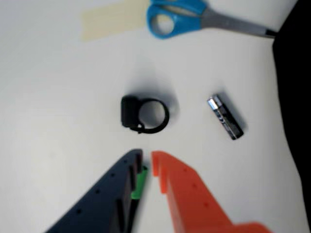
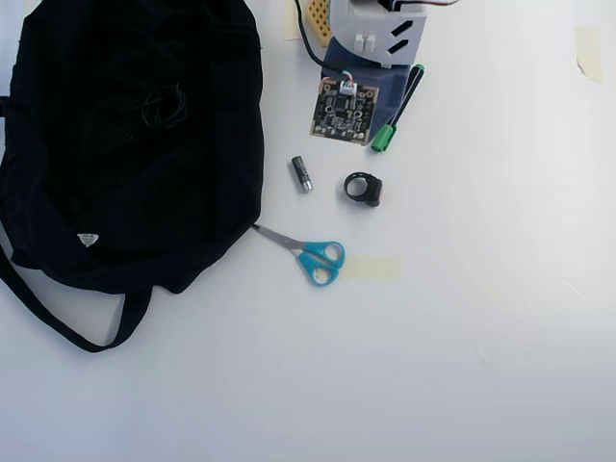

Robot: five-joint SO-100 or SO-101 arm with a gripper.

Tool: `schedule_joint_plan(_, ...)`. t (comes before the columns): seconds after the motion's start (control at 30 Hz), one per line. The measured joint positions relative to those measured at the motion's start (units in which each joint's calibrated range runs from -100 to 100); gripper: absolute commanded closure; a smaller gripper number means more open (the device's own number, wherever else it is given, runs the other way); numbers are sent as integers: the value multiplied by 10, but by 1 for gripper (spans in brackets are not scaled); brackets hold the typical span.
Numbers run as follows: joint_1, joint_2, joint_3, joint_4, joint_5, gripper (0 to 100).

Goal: Put the cable into the black bag

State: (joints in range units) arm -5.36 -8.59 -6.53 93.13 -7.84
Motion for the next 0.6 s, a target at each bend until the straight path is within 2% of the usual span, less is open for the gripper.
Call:
schedule_joint_plan(0.23,-45,-132,182,-154,5,98)
schedule_joint_plan(0.5,-91,-339,513,-368,5,98)
schedule_joint_plan(0.6,-112,-427,642,-407,7,98)
